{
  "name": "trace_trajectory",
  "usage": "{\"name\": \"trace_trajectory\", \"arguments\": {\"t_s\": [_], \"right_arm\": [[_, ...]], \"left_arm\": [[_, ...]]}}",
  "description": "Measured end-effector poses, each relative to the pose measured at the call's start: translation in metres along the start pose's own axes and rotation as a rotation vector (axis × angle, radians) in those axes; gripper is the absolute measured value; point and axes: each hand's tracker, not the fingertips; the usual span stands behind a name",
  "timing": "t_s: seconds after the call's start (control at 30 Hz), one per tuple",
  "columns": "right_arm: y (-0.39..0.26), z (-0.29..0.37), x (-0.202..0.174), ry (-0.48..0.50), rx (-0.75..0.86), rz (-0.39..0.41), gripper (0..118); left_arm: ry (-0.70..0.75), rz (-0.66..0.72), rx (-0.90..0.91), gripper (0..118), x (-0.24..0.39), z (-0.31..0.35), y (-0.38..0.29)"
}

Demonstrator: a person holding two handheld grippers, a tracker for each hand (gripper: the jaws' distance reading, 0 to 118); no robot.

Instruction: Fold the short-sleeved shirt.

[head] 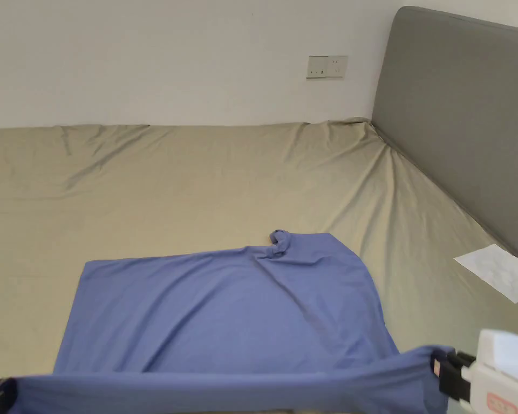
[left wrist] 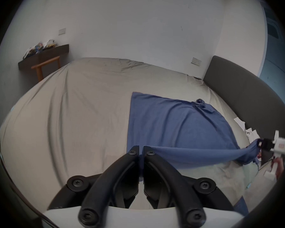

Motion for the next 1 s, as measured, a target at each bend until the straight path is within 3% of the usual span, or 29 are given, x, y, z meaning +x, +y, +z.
{"name": "trace_trajectory", "arguments": {"t_s": [0.17,0.4,0.57,0.8,0.83,0.87,0.93,0.97,1.0], "right_arm": [[0.066,-0.104,-0.019,-0.052,-0.1,0.075,3],[0.096,-0.193,-0.069,-0.128,-0.2,0.151,4],[0.08,-0.232,-0.084,-0.179,-0.299,0.214,4],[0.07,-0.229,-0.083,-0.172,-0.301,0.198,9],[0.071,-0.22,-0.083,-0.163,-0.284,0.198,18],[0.076,-0.21,-0.076,-0.166,-0.233,0.202,39],[0.082,-0.167,-0.069,-0.123,-0.092,0.171,91],[0.083,-0.14,-0.064,-0.101,0.002,0.12,104],[0.084,-0.117,-0.055,-0.046,0.066,0.075,110]], "left_arm": [[0.055,-0.113,-0.129,3,0.01,-0.107,0.057],[0.12,-0.063,-0.254,3,-0.005,-0.207,0.06],[0.122,-0.11,-0.311,3,-0.006,-0.239,0.045],[0.103,-0.093,-0.323,3,-0.011,-0.241,0.039],[0.095,-0.103,-0.321,12,-0.012,-0.237,0.04],[0.11,-0.108,-0.301,36,-0.014,-0.23,0.042],[0.134,-0.078,-0.204,118,-0.017,-0.202,0.047],[0.116,-0.052,-0.087,115,-0.019,-0.173,0.054],[0.055,0.018,-0.007,106,-0.018,-0.149,0.056]]}}
